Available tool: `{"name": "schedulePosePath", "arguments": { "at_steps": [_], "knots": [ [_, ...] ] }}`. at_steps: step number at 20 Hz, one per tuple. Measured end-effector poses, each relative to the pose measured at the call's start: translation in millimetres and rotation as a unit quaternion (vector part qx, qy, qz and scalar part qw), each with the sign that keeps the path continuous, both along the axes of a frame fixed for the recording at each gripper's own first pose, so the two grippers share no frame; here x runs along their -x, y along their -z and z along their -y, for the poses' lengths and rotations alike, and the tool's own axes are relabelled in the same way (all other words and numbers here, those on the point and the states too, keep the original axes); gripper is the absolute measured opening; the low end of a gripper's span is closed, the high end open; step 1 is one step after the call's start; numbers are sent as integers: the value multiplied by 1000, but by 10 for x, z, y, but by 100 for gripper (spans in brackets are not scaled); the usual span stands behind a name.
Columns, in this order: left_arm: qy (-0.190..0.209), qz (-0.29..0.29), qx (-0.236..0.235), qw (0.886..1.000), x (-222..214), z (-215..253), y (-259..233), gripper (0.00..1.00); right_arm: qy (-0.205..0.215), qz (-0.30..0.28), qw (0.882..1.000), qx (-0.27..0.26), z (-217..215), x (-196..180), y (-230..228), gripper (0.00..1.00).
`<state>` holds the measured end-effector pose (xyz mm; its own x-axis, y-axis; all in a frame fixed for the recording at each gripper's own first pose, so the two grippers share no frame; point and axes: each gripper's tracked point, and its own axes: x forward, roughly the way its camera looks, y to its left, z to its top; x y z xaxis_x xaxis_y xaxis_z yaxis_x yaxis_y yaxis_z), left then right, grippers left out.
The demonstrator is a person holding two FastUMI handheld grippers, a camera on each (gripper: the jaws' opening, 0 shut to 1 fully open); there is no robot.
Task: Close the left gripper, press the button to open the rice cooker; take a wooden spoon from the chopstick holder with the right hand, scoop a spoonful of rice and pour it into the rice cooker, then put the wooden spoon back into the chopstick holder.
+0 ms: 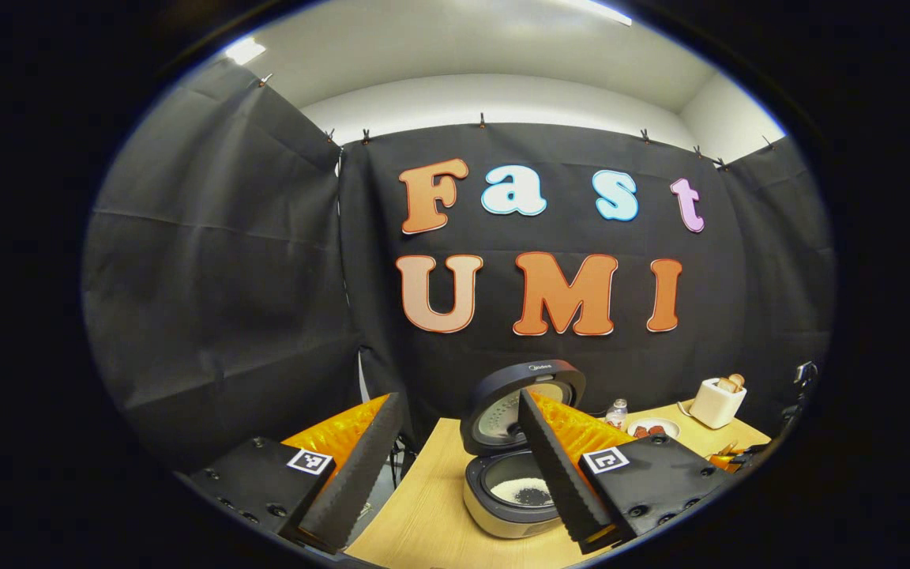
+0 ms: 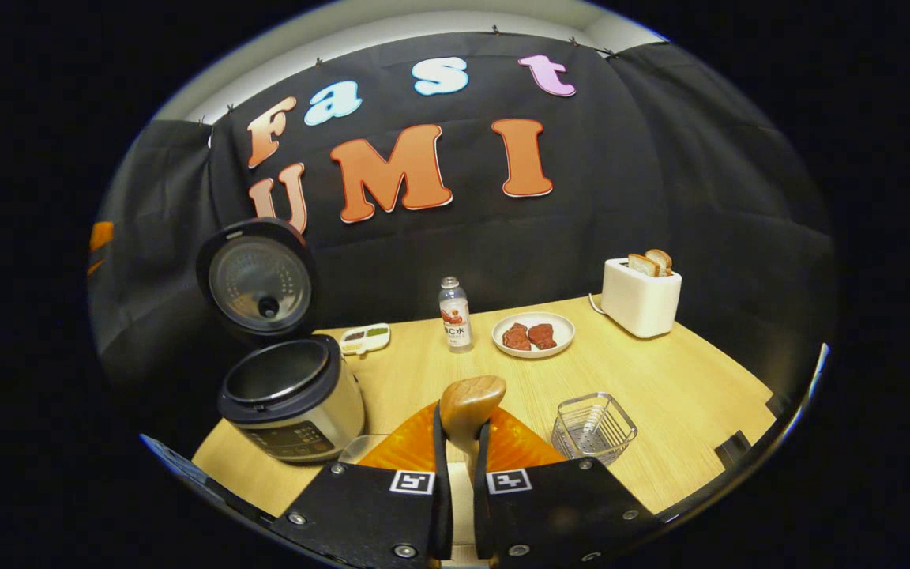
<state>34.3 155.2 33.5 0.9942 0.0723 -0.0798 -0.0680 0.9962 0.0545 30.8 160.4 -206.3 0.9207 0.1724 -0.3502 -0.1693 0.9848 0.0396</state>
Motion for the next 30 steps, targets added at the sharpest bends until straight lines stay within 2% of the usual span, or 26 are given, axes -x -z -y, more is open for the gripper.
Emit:
{"name": "schedulePosePath", "arguments": {
  "at_steps": [3,7,12,16,18,20,22,24,26,28,30],
  "knots": [
    [7,-6,-3,1000,25,-73,53,100,5,-3,999,41,-14,15,179,10],
    [12,-11,0,1000,40,-153,101,100,-5,-1,999,44,-236,102,263,10],
    [15,-17,10,1000,61,-221,184,100,-19,-52,998,-39,-666,290,453,10],
    [17,-18,14,1000,28,-254,191,100,22,-80,986,-142,-521,194,461,10],
    [18,-18,16,1000,22,-267,192,99,52,-104,971,-210,-391,157,495,10],
    [19,-20,19,999,1,-256,226,98,79,-124,950,-277,-290,151,549,10],
    [25,-20,23,999,-8,-221,235,97,106,-143,920,-348,-186,167,611,10],
    [28,-20,25,999,-25,-191,240,99,129,-159,886,-416,-111,201,641,10],
    [29,-22,25,999,-43,-177,241,97,144,-164,861,-460,-49,221,643,10],
    [30,-19,26,999,-62,-161,210,100,156,-166,847,-480,32,226,645,10],
    [28,-14,25,999,-61,-147,184,97,165,-163,838,-494,146,227,580,10]
  ]
}}
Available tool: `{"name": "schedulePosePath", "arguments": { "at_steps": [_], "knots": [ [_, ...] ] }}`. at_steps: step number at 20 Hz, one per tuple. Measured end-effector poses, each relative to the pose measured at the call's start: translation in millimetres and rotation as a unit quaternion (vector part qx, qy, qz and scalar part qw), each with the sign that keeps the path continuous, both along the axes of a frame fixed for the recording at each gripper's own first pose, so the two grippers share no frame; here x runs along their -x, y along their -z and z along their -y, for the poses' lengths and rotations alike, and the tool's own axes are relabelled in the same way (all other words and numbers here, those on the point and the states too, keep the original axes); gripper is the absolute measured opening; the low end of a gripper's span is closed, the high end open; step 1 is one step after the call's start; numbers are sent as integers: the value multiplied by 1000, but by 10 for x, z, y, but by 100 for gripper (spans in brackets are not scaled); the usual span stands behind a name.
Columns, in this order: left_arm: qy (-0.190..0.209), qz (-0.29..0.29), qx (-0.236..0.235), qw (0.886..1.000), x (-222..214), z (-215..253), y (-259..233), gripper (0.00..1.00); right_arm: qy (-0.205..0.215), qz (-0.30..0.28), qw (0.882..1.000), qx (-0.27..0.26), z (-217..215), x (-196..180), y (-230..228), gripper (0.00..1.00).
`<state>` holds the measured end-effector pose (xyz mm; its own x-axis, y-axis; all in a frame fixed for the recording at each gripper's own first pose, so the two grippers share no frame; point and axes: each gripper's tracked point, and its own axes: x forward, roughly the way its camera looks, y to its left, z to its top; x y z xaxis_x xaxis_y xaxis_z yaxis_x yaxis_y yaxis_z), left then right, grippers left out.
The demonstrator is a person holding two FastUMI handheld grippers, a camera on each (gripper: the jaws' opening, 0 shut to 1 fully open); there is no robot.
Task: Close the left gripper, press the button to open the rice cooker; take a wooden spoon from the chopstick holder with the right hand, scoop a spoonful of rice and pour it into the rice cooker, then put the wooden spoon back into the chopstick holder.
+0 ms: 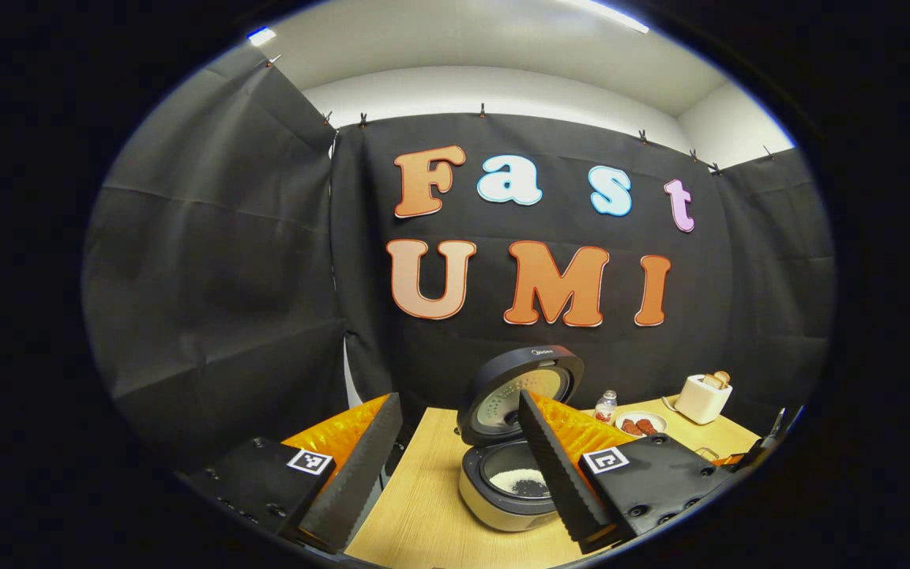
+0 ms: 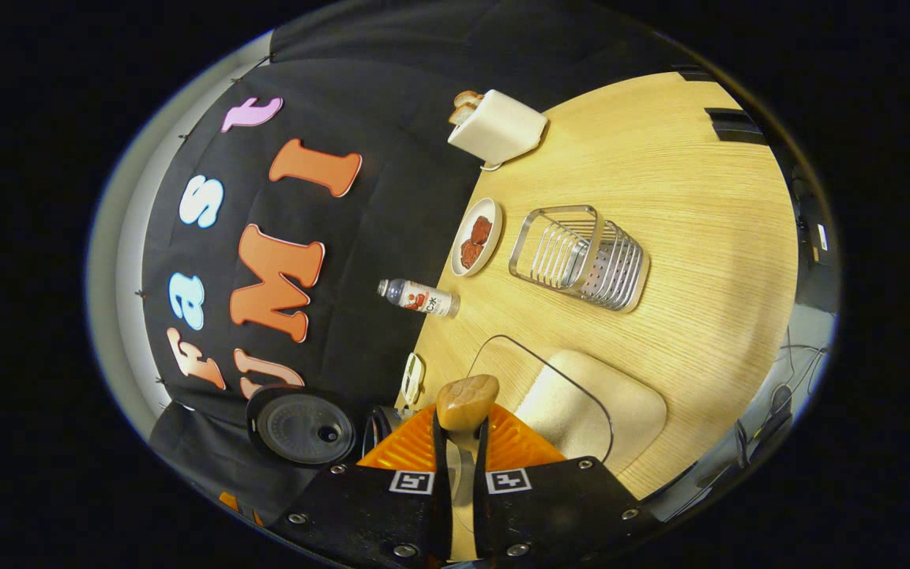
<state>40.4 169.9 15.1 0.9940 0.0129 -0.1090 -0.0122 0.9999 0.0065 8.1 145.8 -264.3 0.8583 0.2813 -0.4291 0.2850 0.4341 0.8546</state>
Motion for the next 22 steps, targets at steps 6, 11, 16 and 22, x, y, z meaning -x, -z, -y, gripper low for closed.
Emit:
{"name": "schedulePosePath", "arguments": {
  "at_steps": [6,11,16,22],
  "knots": [
    [-2,5,3,1000,-45,57,-32,97,28,-2,999,-45,183,4,-221,10],
    [-1,9,8,1000,-75,104,-73,97,39,4,996,-77,182,-51,-562,10],
    [-12,14,8,1000,-77,79,-91,97,33,13,996,-78,150,-152,-866,10],
    [-22,22,10,999,-69,54,-166,97,17,20,995,-95,-36,-455,-1162,10]
  ]
}}
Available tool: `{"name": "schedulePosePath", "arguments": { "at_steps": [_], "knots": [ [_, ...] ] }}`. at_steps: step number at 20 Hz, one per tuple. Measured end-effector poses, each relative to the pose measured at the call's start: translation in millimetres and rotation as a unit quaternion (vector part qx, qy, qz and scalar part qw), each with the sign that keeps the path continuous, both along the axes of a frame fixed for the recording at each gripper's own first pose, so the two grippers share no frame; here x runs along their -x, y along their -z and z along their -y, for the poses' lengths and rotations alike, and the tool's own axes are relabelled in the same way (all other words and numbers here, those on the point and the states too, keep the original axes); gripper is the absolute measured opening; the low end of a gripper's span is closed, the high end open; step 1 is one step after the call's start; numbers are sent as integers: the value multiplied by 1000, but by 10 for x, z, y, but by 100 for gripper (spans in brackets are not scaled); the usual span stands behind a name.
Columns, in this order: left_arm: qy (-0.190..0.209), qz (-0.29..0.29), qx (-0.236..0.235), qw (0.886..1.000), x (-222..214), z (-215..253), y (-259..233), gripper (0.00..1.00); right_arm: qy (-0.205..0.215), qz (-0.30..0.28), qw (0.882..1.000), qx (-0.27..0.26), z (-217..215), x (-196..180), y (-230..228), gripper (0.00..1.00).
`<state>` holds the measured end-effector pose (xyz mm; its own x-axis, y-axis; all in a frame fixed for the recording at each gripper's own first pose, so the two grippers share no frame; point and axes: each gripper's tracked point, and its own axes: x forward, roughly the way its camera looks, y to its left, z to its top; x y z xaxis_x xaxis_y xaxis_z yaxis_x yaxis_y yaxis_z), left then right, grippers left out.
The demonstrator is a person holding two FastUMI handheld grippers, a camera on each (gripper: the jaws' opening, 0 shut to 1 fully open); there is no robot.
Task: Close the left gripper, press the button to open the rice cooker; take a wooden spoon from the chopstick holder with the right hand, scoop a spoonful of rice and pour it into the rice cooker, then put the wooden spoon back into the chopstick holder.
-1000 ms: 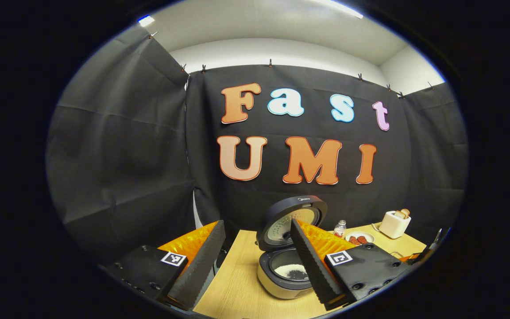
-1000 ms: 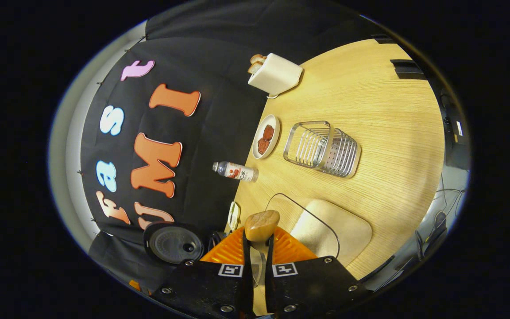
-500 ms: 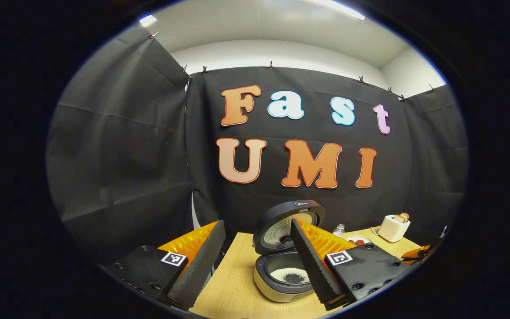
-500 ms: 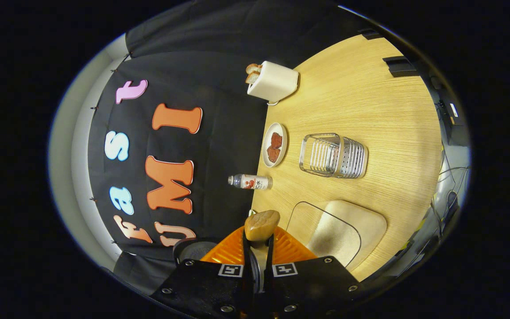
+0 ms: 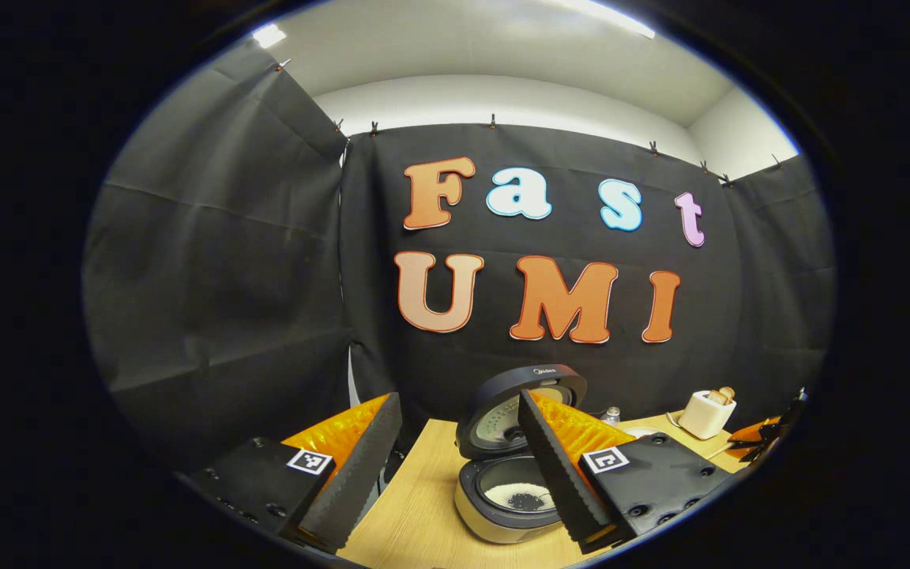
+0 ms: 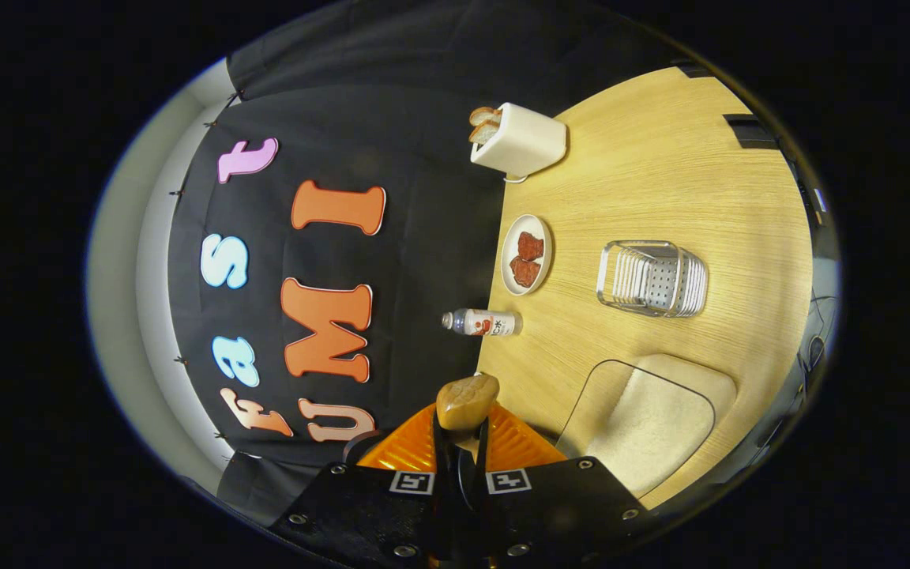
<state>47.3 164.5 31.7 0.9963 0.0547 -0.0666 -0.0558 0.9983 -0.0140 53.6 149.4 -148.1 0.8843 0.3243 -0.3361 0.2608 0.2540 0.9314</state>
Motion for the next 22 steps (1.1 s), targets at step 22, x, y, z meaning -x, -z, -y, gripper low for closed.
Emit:
{"name": "schedulePosePath", "arguments": {
  "at_steps": [22],
  "knots": [
    [-14,-10,-22,1000,104,-183,80,99,-122,108,981,108,-1644,-755,-661,10]
  ]
}}
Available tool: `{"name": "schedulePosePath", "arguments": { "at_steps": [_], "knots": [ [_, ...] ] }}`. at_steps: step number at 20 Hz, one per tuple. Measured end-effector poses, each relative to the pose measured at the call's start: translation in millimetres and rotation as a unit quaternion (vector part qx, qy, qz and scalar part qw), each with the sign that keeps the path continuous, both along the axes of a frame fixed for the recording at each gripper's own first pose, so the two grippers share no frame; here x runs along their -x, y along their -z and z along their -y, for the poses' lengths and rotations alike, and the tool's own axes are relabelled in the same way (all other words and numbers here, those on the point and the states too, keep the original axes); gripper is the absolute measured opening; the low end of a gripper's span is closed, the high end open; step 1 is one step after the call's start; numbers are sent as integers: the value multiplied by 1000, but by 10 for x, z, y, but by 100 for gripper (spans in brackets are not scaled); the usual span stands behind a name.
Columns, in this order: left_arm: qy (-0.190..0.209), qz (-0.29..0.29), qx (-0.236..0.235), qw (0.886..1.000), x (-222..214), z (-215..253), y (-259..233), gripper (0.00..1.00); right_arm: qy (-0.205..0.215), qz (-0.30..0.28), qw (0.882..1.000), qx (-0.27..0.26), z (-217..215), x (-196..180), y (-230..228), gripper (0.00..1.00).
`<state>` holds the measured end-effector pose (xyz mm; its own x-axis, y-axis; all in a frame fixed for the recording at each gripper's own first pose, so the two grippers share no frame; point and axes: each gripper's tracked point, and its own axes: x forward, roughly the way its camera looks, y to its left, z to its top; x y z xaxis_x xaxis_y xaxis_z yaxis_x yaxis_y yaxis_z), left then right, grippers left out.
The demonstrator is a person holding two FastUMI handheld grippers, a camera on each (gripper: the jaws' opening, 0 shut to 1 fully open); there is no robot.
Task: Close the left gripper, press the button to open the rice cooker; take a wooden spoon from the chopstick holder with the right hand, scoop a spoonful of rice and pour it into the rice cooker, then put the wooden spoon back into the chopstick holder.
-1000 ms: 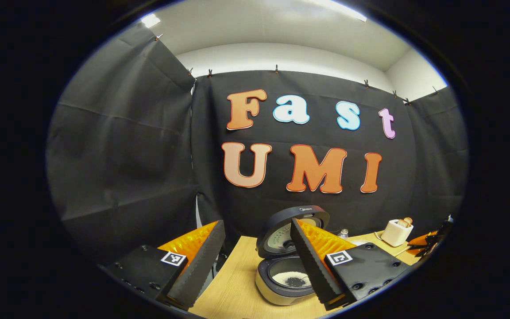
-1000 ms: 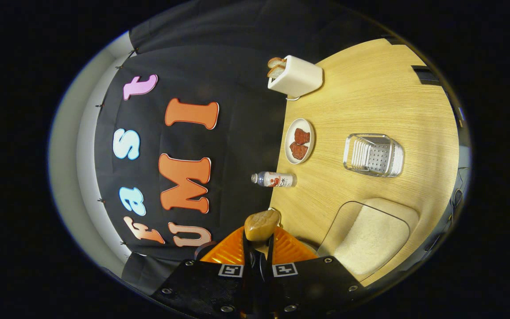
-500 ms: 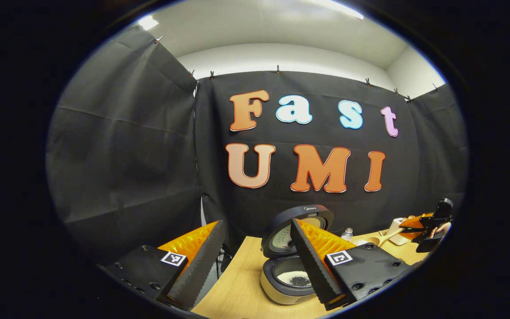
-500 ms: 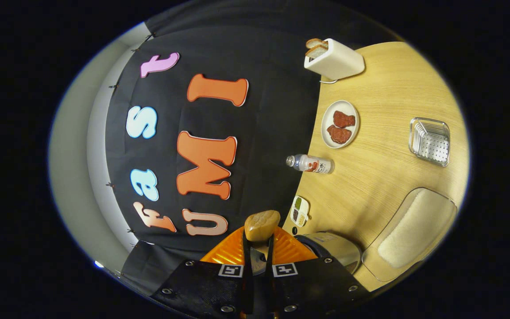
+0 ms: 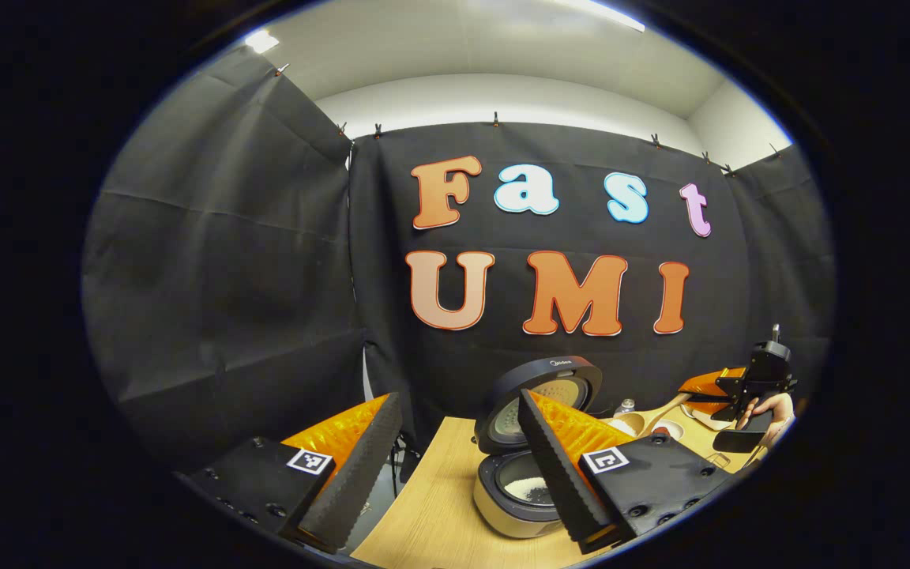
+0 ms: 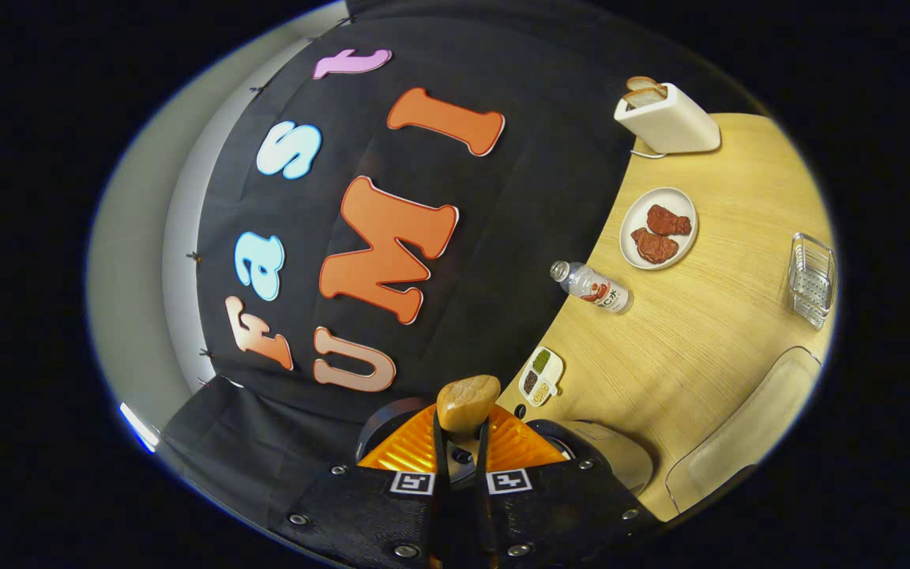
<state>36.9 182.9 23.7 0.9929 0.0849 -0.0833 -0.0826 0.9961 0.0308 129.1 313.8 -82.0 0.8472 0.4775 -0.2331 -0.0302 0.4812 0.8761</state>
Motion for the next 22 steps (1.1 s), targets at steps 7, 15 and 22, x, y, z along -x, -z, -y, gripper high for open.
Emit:
{"name": "schedulePosePath", "arguments": {
  "at_steps": [7,15,22],
  "knots": [
    [6,-4,9,1000,27,-49,34,97,-16,44,996,71,-214,-11,-26,10],
    [1,-2,11,1000,42,-168,21,99,-22,74,991,108,-308,-7,-63,10],
    [0,1,9,1000,34,-210,22,97,-24,86,988,129,-362,1,-50,10]
  ]
}}
